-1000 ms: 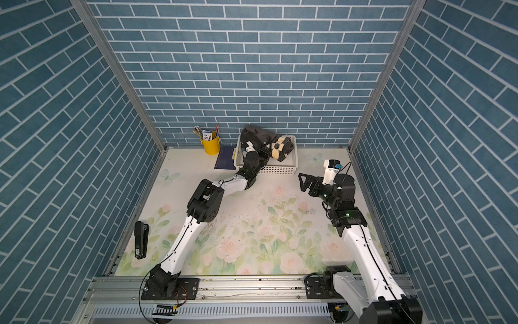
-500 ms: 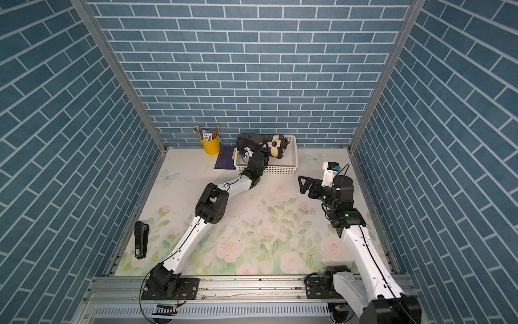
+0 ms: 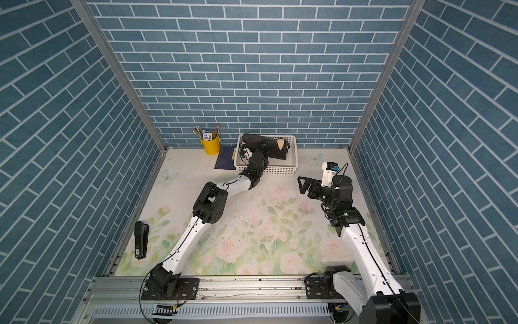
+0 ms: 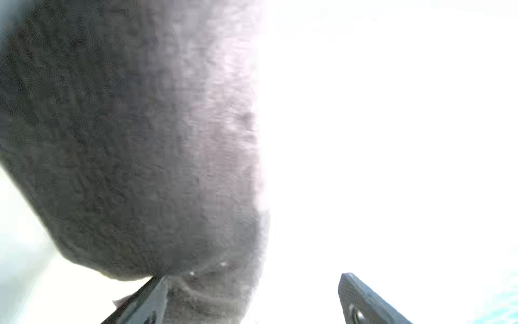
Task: Roll up the pillowcase
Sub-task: Place the pillowcase in the bin, then reset both arms
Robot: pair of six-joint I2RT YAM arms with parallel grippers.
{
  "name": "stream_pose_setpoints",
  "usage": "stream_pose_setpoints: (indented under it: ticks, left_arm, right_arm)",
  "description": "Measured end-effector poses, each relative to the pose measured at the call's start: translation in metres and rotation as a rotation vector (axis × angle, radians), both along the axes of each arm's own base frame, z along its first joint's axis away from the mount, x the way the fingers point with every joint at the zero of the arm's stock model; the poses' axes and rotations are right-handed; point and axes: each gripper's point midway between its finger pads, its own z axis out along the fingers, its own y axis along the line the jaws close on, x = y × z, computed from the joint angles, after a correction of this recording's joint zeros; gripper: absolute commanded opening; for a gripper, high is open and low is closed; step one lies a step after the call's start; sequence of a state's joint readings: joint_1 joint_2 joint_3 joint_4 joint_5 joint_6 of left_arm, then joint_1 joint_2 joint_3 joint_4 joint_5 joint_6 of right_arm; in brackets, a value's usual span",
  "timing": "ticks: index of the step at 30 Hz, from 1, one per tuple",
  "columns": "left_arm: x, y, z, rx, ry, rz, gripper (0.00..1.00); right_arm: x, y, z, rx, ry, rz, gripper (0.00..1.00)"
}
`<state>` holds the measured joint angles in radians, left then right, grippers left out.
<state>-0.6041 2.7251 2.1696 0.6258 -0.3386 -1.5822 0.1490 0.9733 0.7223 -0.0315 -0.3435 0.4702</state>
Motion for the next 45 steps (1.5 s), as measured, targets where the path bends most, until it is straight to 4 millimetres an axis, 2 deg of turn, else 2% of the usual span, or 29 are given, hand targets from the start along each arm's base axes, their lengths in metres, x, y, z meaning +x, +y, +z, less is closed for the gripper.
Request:
stream_pose_setpoints:
  ticks: [5,11,15,17,20,25,28,32,35,36,39,41,45]
  left_arm:
    - [-0.018,-0.007,0.031,0.026,-0.016,-0.038,1.00]
    - [-0.054,-0.008,0.110,0.148,-0.109,-0.100,1.00]
    - [-0.092,0.013,0.152,0.301,-0.153,-0.124,1.00]
    - [-0.112,0.028,0.161,0.395,-0.156,-0.128,1.00]
    - [-0.145,0.058,0.164,0.551,-0.136,-0.117,1.00]
    - [-0.197,0.123,0.149,0.849,-0.047,-0.044,1.00]
    - [-0.223,0.172,0.136,1.052,0.036,0.035,1.00]
    - [-0.241,0.243,0.106,1.309,0.198,0.165,1.00]
    - [-0.253,0.308,0.067,1.446,0.360,0.237,1.00]
    - [-0.258,0.335,0.051,1.470,0.422,0.258,1.00]
    - [-0.273,0.398,0.013,1.511,0.569,0.314,1.00]
    - [-0.278,0.419,-0.003,1.534,0.608,0.328,1.00]
    - [-0.263,0.426,-0.018,1.571,0.582,0.327,1.00]
  right_arm:
    - [0.002,-0.004,0.000,-0.015,-0.008,-0.019,1.00]
    - [0.010,-0.015,0.007,-0.064,-0.061,-0.079,1.00]
    - [0.022,-0.032,0.009,-0.120,-0.106,-0.177,1.00]
    - [0.027,-0.043,0.002,-0.155,-0.114,-0.231,1.00]
    - [0.034,-0.058,-0.019,-0.218,-0.110,-0.307,1.00]
    - [0.034,-0.081,-0.073,-0.337,-0.094,-0.406,1.00]
    - [0.038,-0.088,-0.103,-0.408,-0.066,-0.420,1.00]
    - [0.051,-0.091,-0.109,-0.467,-0.105,-0.429,1.00]
    - [0.061,-0.092,-0.101,-0.517,-0.173,-0.433,1.00]
    - [0.063,-0.094,-0.101,-0.537,-0.187,-0.435,1.00]
    - [0.068,-0.098,-0.103,-0.592,-0.199,-0.434,1.00]
    - [0.073,-0.099,-0.104,-0.618,-0.197,-0.426,1.00]
    - [0.075,-0.100,-0.106,-0.627,-0.200,-0.413,1.00]
